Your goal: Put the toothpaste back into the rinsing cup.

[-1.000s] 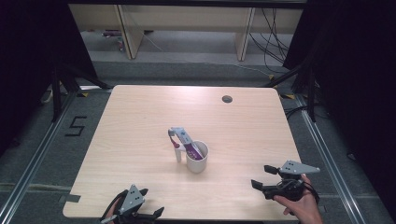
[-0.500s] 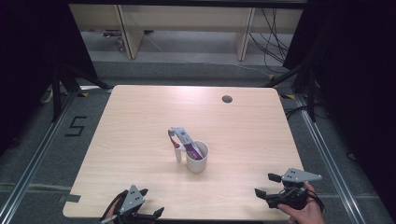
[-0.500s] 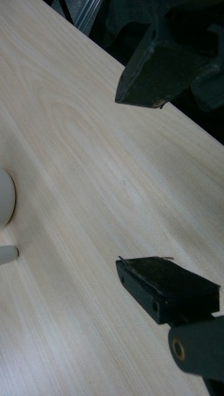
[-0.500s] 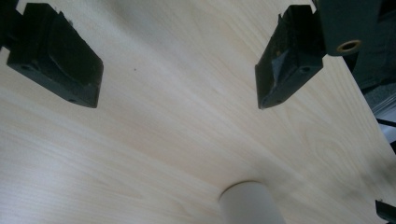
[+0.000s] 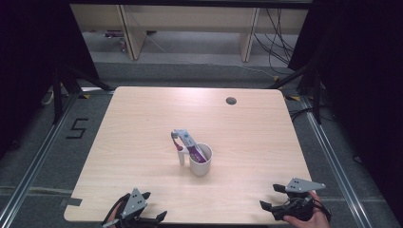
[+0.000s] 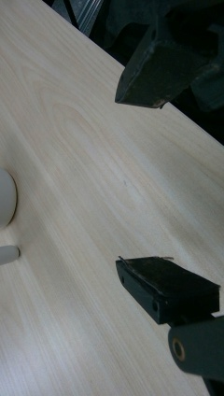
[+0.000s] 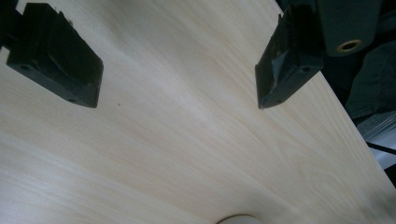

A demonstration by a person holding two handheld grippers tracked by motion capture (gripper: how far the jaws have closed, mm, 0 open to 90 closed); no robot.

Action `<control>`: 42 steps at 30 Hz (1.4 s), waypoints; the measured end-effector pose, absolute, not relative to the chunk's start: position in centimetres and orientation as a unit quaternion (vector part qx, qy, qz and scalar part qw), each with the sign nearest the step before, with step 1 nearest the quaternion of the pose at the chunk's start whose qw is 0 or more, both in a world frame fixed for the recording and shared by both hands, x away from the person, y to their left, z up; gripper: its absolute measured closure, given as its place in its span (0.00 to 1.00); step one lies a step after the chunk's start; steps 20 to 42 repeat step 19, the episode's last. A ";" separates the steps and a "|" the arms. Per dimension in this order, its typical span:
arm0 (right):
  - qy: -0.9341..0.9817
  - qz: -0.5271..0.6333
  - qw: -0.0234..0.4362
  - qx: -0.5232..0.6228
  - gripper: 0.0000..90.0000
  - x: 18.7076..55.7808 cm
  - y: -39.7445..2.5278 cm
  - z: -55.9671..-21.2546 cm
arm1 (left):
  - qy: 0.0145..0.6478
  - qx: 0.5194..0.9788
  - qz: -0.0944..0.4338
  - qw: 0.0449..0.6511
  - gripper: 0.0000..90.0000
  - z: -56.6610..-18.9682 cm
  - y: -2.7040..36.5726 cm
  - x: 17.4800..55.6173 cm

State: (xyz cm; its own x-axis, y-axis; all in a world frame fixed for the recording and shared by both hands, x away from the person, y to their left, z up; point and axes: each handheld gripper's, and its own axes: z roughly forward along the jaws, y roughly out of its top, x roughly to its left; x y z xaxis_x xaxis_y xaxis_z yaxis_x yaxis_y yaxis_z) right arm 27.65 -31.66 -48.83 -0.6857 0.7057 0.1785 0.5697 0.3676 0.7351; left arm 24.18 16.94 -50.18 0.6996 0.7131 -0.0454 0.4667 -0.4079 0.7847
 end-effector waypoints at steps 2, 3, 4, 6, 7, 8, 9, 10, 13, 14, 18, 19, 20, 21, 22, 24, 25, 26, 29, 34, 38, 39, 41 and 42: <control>0.824 0.404 0.084 0.387 0.18 27.6 -31.8 -48.9 | 0.357 0.825 0.151 0.411 0.18 -50.2 16.9 24.2; 0.825 0.401 0.087 0.389 0.18 27.6 -31.8 -49.0 | 0.358 0.825 0.151 0.411 0.18 -50.2 16.9 24.2; 0.829 0.397 0.094 0.383 0.18 27.7 -31.9 -49.0 | 0.357 0.825 0.152 0.411 0.18 -50.2 16.9 24.2; 0.827 0.394 0.085 0.392 0.18 27.5 -31.9 -49.1 | 0.358 0.825 0.152 0.409 0.18 -50.2 17.0 24.2; 0.827 0.393 0.086 0.392 0.18 27.5 -31.9 -49.1 | 0.358 0.826 0.150 0.409 0.18 -50.2 16.9 24.2; 0.826 0.396 0.085 0.392 0.18 27.5 -31.9 -49.2 | 0.357 0.826 0.151 0.410 0.18 -50.2 16.9 24.2; 0.827 0.395 0.084 0.391 0.18 27.5 -31.9 -49.2 | 0.357 0.826 0.153 0.409 0.18 -50.2 16.9 24.2; 0.827 0.394 0.084 0.392 0.18 27.5 -31.9 -49.2 | 0.357 0.825 0.152 0.411 0.18 -50.2 16.9 24.2; 0.826 0.389 0.081 0.400 0.18 27.4 -31.8 -49.2 | 0.357 0.825 0.153 0.410 0.18 -50.2 17.0 24.2; 0.827 0.390 0.081 0.398 0.18 27.4 -31.8 -49.3 | 0.357 0.825 0.154 0.410 0.18 -50.2 17.0 24.2; 0.833 0.381 0.098 0.388 0.18 27.6 -32.0 -49.3 | 0.357 0.825 0.153 0.410 0.18 -50.2 16.9 24.2; 0.833 0.382 0.097 0.388 0.18 27.6 -32.0 -49.3 | 0.356 0.826 0.154 0.410 0.18 -50.2 17.0 24.2; 0.833 0.382 0.097 0.388 0.18 27.6 -32.0 -49.3 | 0.356 0.826 0.154 0.410 0.18 -50.2 17.0 24.2; 0.833 0.382 0.097 0.388 0.18 27.6 -32.0 -49.3 | 0.356 0.826 0.154 0.410 0.18 -50.2 17.0 24.2; 0.833 0.382 0.097 0.388 0.18 27.6 -32.0 -49.3 | 0.356 0.826 0.154 0.410 0.18 -50.2 17.0 24.2; 0.833 0.382 0.097 0.388 0.18 27.6 -32.0 -49.3 | 0.356 0.826 0.154 0.410 0.18 -50.2 17.0 24.2; 0.833 0.382 0.097 0.388 0.18 27.6 -32.0 -49.3 | 0.356 0.826 0.154 0.410 0.18 -50.2 17.0 24.2; 0.833 0.382 0.097 0.388 0.18 27.6 -32.0 -49.3 | 0.356 0.826 0.154 0.410 0.18 -50.2 17.0 24.2; 0.833 0.382 0.097 0.388 0.18 27.6 -32.0 -49.3 | 0.356 0.826 0.154 0.410 0.18 -50.2 17.0 24.2; 0.833 0.382 0.097 0.388 0.18 27.6 -32.0 -49.3 | 0.356 0.826 0.154 0.410 0.18 -50.2 17.0 24.2; 0.833 0.382 0.097 0.388 0.18 27.6 -32.0 -49.3 | 0.356 0.826 0.154 0.410 0.18 -50.2 17.0 24.2; 0.833 0.382 0.097 0.388 0.18 27.6 -32.0 -49.3 | 0.356 0.826 0.154 0.410 0.18 -50.2 17.0 24.2; 0.833 0.382 0.097 0.388 0.18 27.6 -32.0 -49.3 | 0.356 0.826 0.154 0.410 0.18 -50.2 17.0 24.2; 0.833 0.382 0.097 0.388 0.18 27.6 -32.0 -49.3 | 0.356 0.826 0.154 0.410 0.18 -50.2 17.0 24.2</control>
